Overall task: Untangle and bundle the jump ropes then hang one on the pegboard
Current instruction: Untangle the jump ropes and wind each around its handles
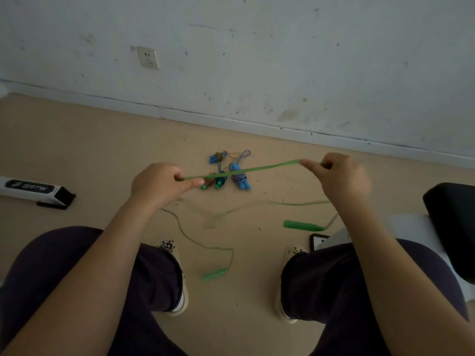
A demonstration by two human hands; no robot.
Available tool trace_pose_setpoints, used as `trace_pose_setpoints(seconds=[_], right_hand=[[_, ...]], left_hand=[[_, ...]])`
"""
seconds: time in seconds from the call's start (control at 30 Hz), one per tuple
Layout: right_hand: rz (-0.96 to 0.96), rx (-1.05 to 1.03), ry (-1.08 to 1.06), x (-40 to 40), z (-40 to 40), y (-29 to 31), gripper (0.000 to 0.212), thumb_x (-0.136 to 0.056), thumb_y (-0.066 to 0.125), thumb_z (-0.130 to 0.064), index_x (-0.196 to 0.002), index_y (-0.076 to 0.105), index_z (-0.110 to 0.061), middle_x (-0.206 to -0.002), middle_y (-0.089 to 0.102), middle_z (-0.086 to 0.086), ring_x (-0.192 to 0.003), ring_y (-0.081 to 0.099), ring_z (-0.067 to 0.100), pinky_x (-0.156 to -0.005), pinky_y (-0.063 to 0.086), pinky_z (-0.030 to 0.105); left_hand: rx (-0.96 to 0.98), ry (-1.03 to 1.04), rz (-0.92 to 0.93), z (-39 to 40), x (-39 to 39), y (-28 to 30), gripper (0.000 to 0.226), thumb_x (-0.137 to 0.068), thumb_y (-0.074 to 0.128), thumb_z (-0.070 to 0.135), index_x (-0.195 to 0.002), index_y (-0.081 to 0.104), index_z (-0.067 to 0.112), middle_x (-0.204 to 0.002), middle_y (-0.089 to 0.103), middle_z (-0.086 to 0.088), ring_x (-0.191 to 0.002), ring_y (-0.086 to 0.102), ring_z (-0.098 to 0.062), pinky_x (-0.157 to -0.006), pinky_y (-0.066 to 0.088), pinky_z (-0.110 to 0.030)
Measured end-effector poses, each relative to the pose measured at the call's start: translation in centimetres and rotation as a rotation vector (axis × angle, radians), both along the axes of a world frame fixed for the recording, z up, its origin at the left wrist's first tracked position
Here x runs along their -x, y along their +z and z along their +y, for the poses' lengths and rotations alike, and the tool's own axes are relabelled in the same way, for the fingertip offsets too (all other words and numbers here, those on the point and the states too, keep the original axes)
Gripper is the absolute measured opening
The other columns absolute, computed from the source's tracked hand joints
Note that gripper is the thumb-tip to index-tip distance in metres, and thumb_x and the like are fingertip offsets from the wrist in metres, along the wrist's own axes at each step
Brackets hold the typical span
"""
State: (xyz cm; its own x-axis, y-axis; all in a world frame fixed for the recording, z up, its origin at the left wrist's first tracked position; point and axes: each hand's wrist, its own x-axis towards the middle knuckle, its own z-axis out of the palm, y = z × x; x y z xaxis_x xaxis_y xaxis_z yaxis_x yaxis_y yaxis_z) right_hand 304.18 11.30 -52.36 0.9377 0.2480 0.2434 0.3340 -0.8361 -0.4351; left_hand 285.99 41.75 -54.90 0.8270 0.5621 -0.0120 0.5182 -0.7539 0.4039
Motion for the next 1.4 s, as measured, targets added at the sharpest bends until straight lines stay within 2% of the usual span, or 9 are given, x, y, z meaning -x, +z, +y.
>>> trace_pose_setpoints(seconds=[0.07, 0.2, 0.3, 0.5, 0.63, 0.73, 0.9, 1.13, 1.4], right_hand=[[-0.023, -0.042, -0.045, -0.5, -0.6, 0.1, 0.065, -0.082, 0.06, -0.067, -0.055, 0.04, -0.012, -0.05, 0.039, 0.003, -0.048, 0.038, 0.021, -0.047, 0.026, 0.027], [0.134, -0.16, 0.06, -0.5, -0.3, -0.4, 0.06, -0.083, 0.068, -0.055, -0.055, 0.034, -0.015, -0.051, 0.032, 0.0, -0.05, 0.031, 0.017, -0.048, 0.024, 0.029], [0.296, -0.194, 0.157, 0.0, 0.7, -0.9, 0.048, -0.085, 0.071, -0.046, -0.06, 0.043, -0.016, -0.056, 0.04, -0.002, -0.053, 0.036, 0.014, -0.052, 0.031, 0.028], [0.59, -0.511, 0.32, 1.0, 1.6, -0.6, 0.025, -0.1, 0.055, -0.028, -0.084, 0.068, -0.015, -0.055, 0.041, -0.007, -0.05, 0.037, 0.012, -0.052, 0.036, 0.029], [0.641, -0.666, 0.314, 1.0, 1.4, 0.4, 0.02, -0.102, 0.049, -0.015, -0.091, 0.065, -0.009, -0.063, 0.051, 0.002, -0.056, 0.051, 0.016, -0.062, 0.052, 0.037], [0.89, -0.877, 0.396, 1.9, 1.9, 1.5, 0.016, -0.1, 0.052, -0.012, -0.098, 0.066, -0.003, -0.072, 0.058, 0.009, -0.07, 0.061, 0.022, -0.083, 0.058, 0.049], [1.053, -0.939, 0.545, 4.5, 5.2, 3.6, 0.015, -0.096, 0.057, -0.01, -0.104, 0.067, -0.002, -0.07, 0.064, 0.005, -0.075, 0.065, 0.022, -0.098, 0.05, 0.051], [0.935, -0.985, 0.531, 5.9, 5.5, 6.6, 0.011, -0.093, 0.063, -0.012, -0.101, 0.071, -0.009, -0.071, 0.064, 0.001, -0.07, 0.065, 0.017, -0.085, 0.055, 0.04], [0.945, -1.087, 0.537, 6.8, 5.1, 8.1, 0.008, -0.091, 0.065, -0.008, -0.099, 0.067, -0.006, -0.071, 0.067, 0.0, -0.065, 0.064, 0.013, -0.07, 0.059, 0.033]], left_hand=[[-0.031, 0.051, -0.042, 0.5, 0.1, -0.1, 0.066, -0.076, 0.056, 0.081, -0.054, 0.04, 0.02, -0.048, 0.038, 0.007, -0.045, 0.038, -0.014, -0.05, 0.023, -0.027], [0.693, -0.07, -0.174, 0.6, 0.3, -0.2, 0.062, -0.059, 0.073, 0.08, -0.066, 0.053, 0.022, -0.048, 0.038, 0.013, -0.043, 0.035, -0.007, -0.044, 0.029, -0.021], [0.981, -0.127, -0.253, 0.3, 0.0, -0.5, 0.041, -0.079, 0.066, 0.068, -0.067, 0.062, 0.028, -0.052, 0.033, 0.011, -0.046, 0.026, -0.012, -0.042, 0.026, -0.019], [0.639, -0.044, -0.251, 0.2, -0.5, -1.6, 0.032, -0.101, 0.05, 0.041, -0.079, 0.07, 0.028, -0.054, 0.045, 0.011, -0.049, 0.04, -0.011, -0.046, 0.032, -0.024], [0.274, 0.071, -0.169, 0.7, -0.9, -1.8, 0.023, -0.101, 0.052, 0.035, -0.1, 0.071, 0.022, -0.091, 0.067, 0.0, -0.083, 0.061, -0.021, -0.074, 0.044, -0.034], [0.341, 0.064, -0.165, -0.7, -1.1, -1.0, 0.03, -0.096, 0.062, 0.033, -0.123, 0.065, 0.019, -0.12, 0.06, -0.001, -0.109, 0.059, -0.019, -0.088, 0.046, -0.033], [0.868, -0.239, -0.185, -6.8, -1.3, 1.6, 0.034, -0.081, 0.078, 0.046, -0.112, 0.071, 0.034, -0.113, 0.072, 0.015, -0.108, 0.065, -0.003, -0.091, 0.048, -0.02], [0.889, -0.367, -0.162, -11.1, -0.7, 1.6, 0.004, -0.092, 0.071, 0.024, -0.095, 0.073, 0.024, -0.085, 0.077, 0.006, -0.08, 0.073, -0.009, -0.079, 0.051, -0.026], [0.958, -0.196, -0.421, -13.0, -0.9, 3.0, 0.016, -0.086, 0.078, 0.021, -0.1, 0.071, 0.02, -0.101, 0.074, -0.002, -0.096, 0.07, -0.018, -0.088, 0.055, -0.033]])
